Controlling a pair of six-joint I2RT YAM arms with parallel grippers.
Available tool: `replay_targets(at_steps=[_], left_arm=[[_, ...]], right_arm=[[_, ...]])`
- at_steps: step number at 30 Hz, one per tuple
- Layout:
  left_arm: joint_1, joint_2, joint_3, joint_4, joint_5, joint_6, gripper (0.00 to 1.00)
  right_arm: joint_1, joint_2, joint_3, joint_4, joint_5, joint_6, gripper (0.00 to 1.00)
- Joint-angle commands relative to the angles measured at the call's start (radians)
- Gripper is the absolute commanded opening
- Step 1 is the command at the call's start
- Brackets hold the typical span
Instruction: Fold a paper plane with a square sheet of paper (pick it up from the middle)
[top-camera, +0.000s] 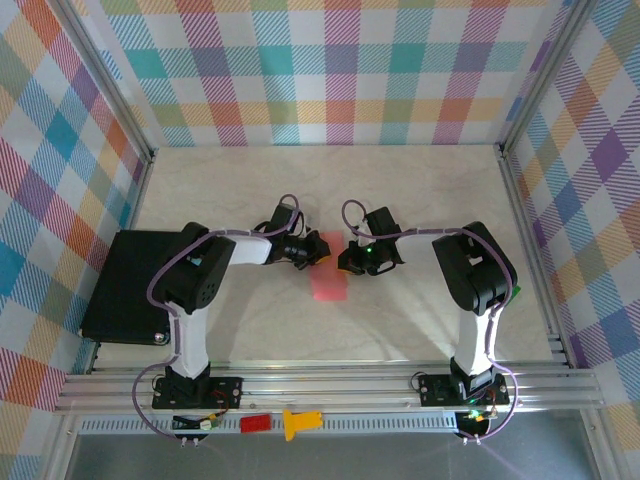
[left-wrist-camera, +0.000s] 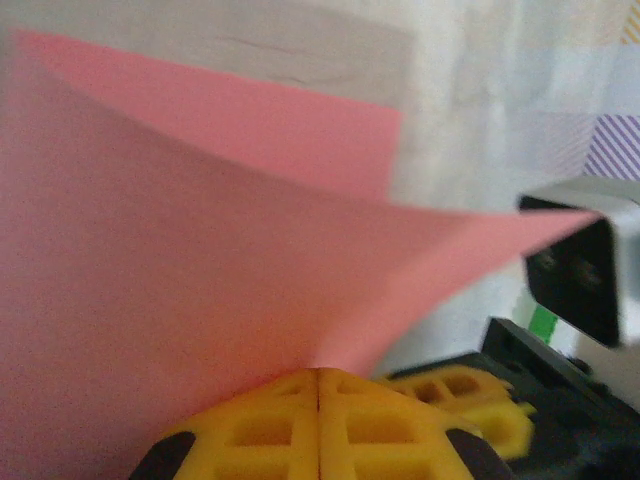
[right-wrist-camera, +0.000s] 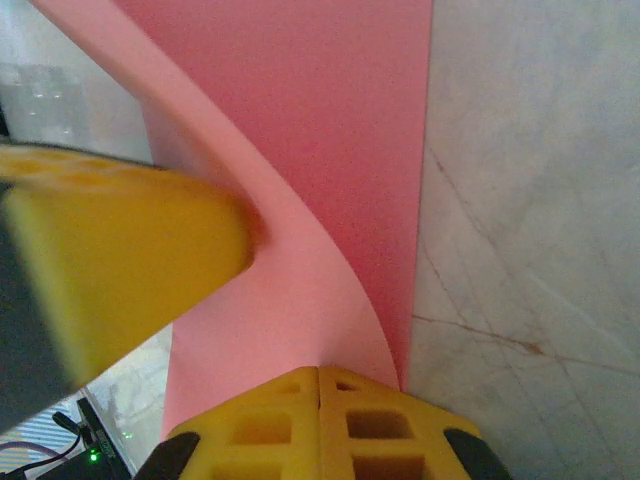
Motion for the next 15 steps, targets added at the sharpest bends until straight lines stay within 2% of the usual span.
replay_targets(at_steps=[1, 15], left_arm=[[0.029, 0.022, 0.029, 0.018, -0.010, -0.014, 0.06], [0.214, 0.038, 0.047, -0.109, -0.035, 0.105, 0.06]], right_arm=[[0.001, 0.183, -0.111, -0.268, 0.290, -0.023, 0.01], [0.000, 0.196, -0.126, -0.263, 0.300, -0.019, 0.00]])
